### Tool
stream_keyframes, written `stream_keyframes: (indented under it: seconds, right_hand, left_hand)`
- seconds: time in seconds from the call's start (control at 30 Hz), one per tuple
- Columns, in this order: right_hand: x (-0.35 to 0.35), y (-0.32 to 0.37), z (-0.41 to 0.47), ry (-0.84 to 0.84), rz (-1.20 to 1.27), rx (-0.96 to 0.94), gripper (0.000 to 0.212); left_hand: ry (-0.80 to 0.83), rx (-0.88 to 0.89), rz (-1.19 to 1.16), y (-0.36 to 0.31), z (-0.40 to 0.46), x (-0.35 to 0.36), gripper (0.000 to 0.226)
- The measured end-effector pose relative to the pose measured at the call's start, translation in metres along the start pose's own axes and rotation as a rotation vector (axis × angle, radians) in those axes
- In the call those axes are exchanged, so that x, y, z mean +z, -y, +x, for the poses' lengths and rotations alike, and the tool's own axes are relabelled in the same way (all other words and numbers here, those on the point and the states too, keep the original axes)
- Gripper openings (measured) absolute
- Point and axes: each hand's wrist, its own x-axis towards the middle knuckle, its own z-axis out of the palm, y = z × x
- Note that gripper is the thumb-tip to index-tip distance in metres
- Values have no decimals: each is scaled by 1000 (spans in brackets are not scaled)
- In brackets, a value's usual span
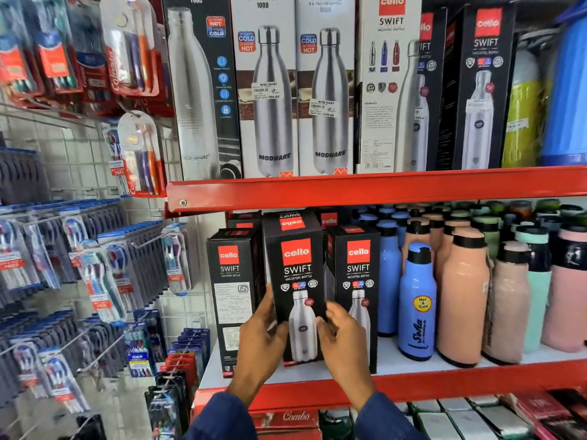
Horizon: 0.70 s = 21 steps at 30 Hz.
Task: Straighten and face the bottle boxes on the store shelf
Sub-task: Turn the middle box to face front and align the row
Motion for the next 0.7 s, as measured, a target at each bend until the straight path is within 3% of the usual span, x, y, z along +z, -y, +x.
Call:
stream_keyframes:
  seconds: [0.13,0.7]
  right_hand:
    - [3,-7,2,3,-28,18,41]
    - [21,-37,4,88,-140,70,43]
  left_hand:
    - [4,-12,1,11,7,5,70]
    - [34,-78,112,48,13,18,70]
